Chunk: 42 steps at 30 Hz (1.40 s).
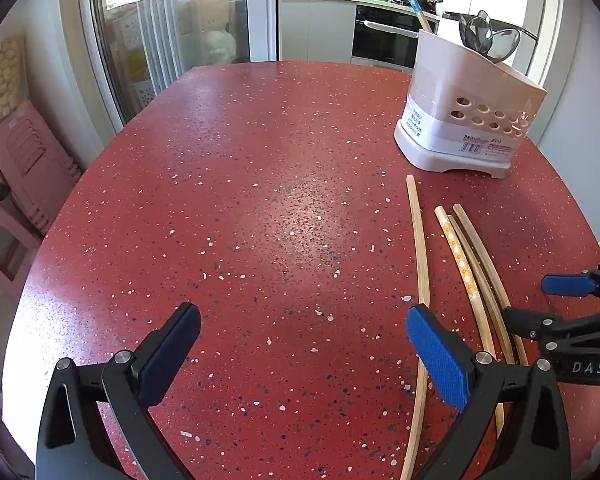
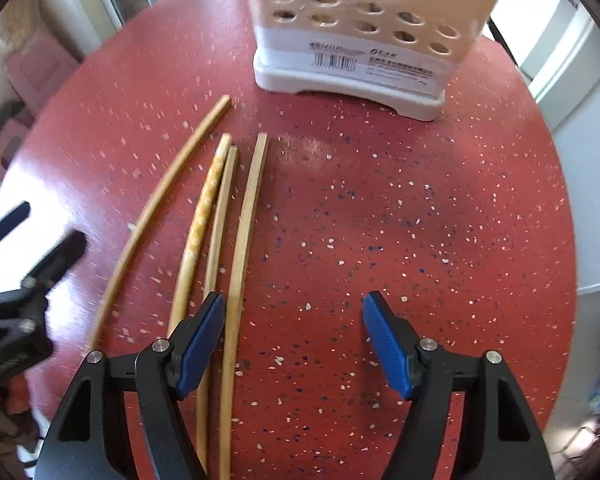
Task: Organize utensils
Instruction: 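Grasp a plain wooden chopstick with the left tool while the right tool grasps another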
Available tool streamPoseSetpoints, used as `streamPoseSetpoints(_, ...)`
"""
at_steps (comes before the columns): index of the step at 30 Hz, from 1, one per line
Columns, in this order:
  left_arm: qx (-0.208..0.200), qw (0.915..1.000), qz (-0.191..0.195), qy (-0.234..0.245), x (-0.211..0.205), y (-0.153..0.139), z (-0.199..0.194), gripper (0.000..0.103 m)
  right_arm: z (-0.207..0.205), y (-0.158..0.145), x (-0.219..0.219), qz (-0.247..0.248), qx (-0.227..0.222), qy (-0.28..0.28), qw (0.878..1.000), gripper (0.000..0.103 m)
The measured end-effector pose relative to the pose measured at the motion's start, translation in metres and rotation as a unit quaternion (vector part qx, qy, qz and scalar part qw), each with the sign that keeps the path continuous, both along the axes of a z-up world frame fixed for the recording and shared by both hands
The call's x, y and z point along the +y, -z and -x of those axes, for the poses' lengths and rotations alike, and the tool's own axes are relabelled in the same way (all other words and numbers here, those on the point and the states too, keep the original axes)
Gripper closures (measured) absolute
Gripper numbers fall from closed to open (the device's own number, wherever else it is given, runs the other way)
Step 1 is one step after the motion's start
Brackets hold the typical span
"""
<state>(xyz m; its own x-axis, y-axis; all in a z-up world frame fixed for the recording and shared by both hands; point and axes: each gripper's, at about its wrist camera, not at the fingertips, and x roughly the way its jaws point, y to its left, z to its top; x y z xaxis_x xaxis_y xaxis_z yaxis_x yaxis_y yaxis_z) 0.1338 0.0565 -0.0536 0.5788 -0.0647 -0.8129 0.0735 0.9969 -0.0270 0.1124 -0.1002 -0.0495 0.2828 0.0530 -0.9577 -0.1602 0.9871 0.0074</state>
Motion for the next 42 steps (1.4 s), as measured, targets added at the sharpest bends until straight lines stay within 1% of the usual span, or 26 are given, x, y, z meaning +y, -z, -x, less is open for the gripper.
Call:
streamPoseSetpoints(3, 0.002, 1.0, 0.003, 0.004, 0.001, -0.001, 0.001, 0.0, 0.002, -0.002, 0.003, 0.005, 0.001, 0.006, 1.0, 0.029)
streamPoseSetpoints(5, 0.005, 0.9999, 0.0, 0.009, -0.002, 0.0, -0.001, 0.0, -0.001, -0.003, 0.005, -0.002, 0.009, 0.012, 1.0, 0.031)
streamPoseSetpoints(6, 0.006, 0.9999, -0.005, 0.012, -0.004, 0.0, -0.002, 0.0, -0.005, -0.003, 0.003, -0.003, 0.012, 0.012, 1.0, 0.036)
streamPoseSetpoints(7, 0.007, 0.9998, -0.007, 0.015, -0.006, 0.0, -0.003, 0.0, -0.01, -0.004, 0.002, -0.002, 0.013, 0.01, 1.0, 0.045)
streamPoseSetpoints(8, 0.011, 0.9997, -0.007, 0.02, -0.008, 0.001, -0.006, 0.0, -0.018, -0.004, 0.0, -0.002, 0.015, 0.005, 1.0, 0.049)
streamPoseSetpoints(10, 0.021, 0.9994, -0.005, 0.028, -0.012, 0.002, -0.01, 0.0, -0.024, -0.006, 0.007, 0.0, 0.029, -0.006, 1.0, 0.061)
streamPoseSetpoints(12, 0.028, 0.9989, -0.006, 0.038, -0.018, 0.002, -0.015, 0.0, -0.027, -0.005, 0.012, 0.001, 0.038, -0.016, 0.999, 0.065)
streamPoseSetpoints(14, 0.031, 0.9982, -0.011, 0.05, -0.025, 0.001, -0.019, 0.0, -0.031, -0.003, 0.015, -0.002, 0.046, -0.018, 0.999, 0.074)
streamPoseSetpoints(15, 0.036, 0.9974, -0.012, 0.062, -0.03, 0.0, -0.022, 0.0, -0.032, -0.004, 0.017, -0.003, 0.05, -0.022, 0.999, 0.088)
streamPoseSetpoints(16, 0.039, 0.9967, -0.013, 0.069, -0.034, 0.0, -0.025, 0.0, -0.032, -0.004, 0.017, -0.004, 0.053, -0.024, 0.998, 0.096)
streamPoseSetpoints(18, 0.048, 0.995, -0.017, 0.086, -0.044, 0.0, -0.031, 0.0, -0.032, -0.005, 0.013, -0.018, 0.053, -0.025, 0.998, 0.096)
streamPoseSetpoints(21, 0.069, 0.9914, -0.037, 0.105, -0.06, 0.005, -0.041, 0.0, -0.03, -0.006, 0.0, -0.033, 0.041, -0.023, 0.998, 0.097)
streamPoseSetpoints(24, 0.089, 0.9871, -0.054, 0.121, -0.074, 0.011, -0.048, 0.0, -0.018, -0.007, -0.022, -0.054, 0.032, -0.021, 0.998, 0.097)
streamPoseSetpoints(26, 0.097, 0.9854, -0.052, 0.13, -0.079, 0.011, -0.052, 0.0, -0.01, -0.012, -0.03, -0.062, 0.019, -0.023, 0.998, 0.097)
streamPoseSetpoints(28, 0.114, 0.9826, -0.044, 0.14, -0.083, 0.011, -0.058, 0.003, -0.006, -0.016, -0.038, -0.068, 0.007, -0.027, 0.997, 0.097)
streamPoseSetpoints(29, 0.124, 0.9811, -0.036, 0.143, -0.084, 0.011, -0.062, 0.004, -0.004, -0.019, -0.043, -0.074, 0.0, -0.03, 0.997, 0.097)
streamPoseSetpoints(30, 0.132, 0.98, -0.036, 0.144, -0.086, 0.01, -0.064, 0.004, -0.003, -0.023, -0.048, -0.08, -0.006, -0.032, 0.996, 0.097)
streamPoseSetpoints(32, 0.141, 0.9772, -0.037, 0.154, -0.089, 0.009, -0.067, 0.009, 0.002, -0.028, -0.055, -0.095, -0.02, -0.034, 0.995, 0.097)
streamPoseSetpoints(33, 0.141, 0.9765, -0.04, 0.158, -0.092, 0.007, -0.067, 0.017, 0.004, -0.032, -0.06, -0.101, -0.027, -0.035, 0.994, 0.097)
streamPoseSetpoints(34, 0.14, 0.9765, -0.038, 0.16, -0.094, 0.005, -0.068, 0.033, 0.007, -0.036, -0.066, -0.109, -0.035, -0.036, 0.993, 0.097)
streamPoseSetpoints(35, 0.139, 0.9768, -0.037, 0.158, -0.096, 0.003, -0.068, 0.043, 0.008, -0.04, -0.07, -0.116, -0.042, -0.037, 0.992, 0.097)
streamPoseSetpoints(36, 0.141, 0.977, -0.038, 0.156, -0.096, 0.002, -0.068, 0.059, 0.009, -0.043, -0.076, -0.121, -0.046, -0.036, 0.991, 0.097)
streamPoseSetpoints(37, 0.142, 0.9772, -0.035, 0.154, -0.096, 0.001, -0.069, 0.067, 0.009, -0.047, -0.084, -0.127, -0.05, -0.035, 0.99, 0.097)
streamPoseSetpoints(40, 0.13, 0.981, -0.028, 0.142, -0.096, -0.001, -0.068, 0.068, 0.013, -0.053, -0.099, -0.141, -0.06, -0.031, 0.988, 0.097)
streamPoseSetpoints(42, 0.113, 0.9847, -0.022, 0.131, -0.093, -0.003, -0.063, 0.068, 0.017, -0.058, -0.098, -0.148, -0.069, -0.027, 0.986, 0.097)
